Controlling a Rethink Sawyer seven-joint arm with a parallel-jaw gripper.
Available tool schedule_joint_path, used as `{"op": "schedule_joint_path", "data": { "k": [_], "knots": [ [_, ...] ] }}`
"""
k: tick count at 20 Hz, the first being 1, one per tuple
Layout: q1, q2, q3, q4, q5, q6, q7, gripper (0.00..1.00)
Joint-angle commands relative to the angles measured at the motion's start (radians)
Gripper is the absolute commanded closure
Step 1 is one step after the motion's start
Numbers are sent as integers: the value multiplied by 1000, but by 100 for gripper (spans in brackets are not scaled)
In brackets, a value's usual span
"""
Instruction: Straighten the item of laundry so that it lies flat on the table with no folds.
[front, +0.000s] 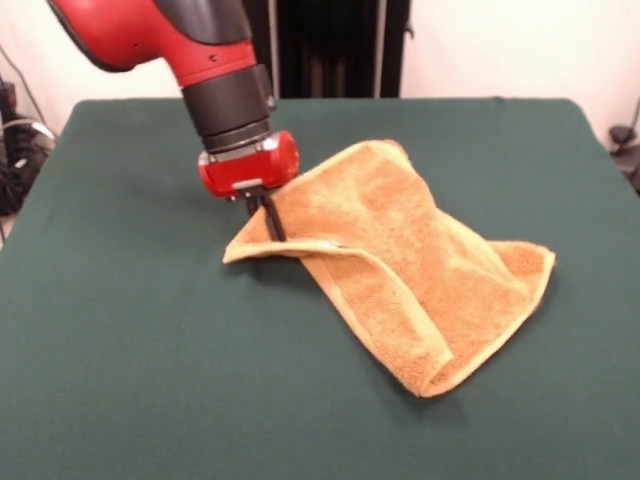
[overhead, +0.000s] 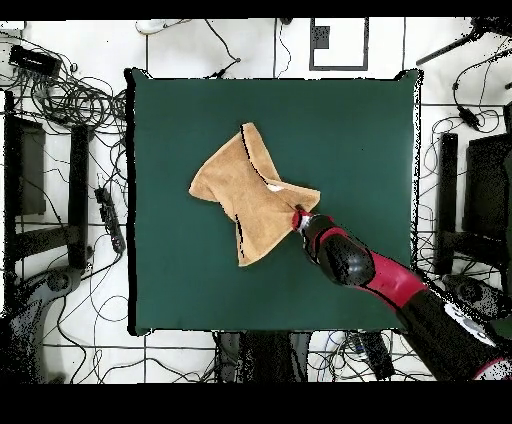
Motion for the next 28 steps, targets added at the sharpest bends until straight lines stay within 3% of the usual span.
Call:
{"op": "schedule_joint_path", "data": {
  "k": [1, 7, 25, 28],
  "knots": [
    [-77, 50, -25, -103, -73, 258, -112, 100],
    [-113, 53, 0, -202, -153, 384, -227, 100],
    [-207, 77, 118, -305, -352, 530, -330, 100],
    [-183, 56, 90, -333, -380, 545, -286, 100]
  ]
}}
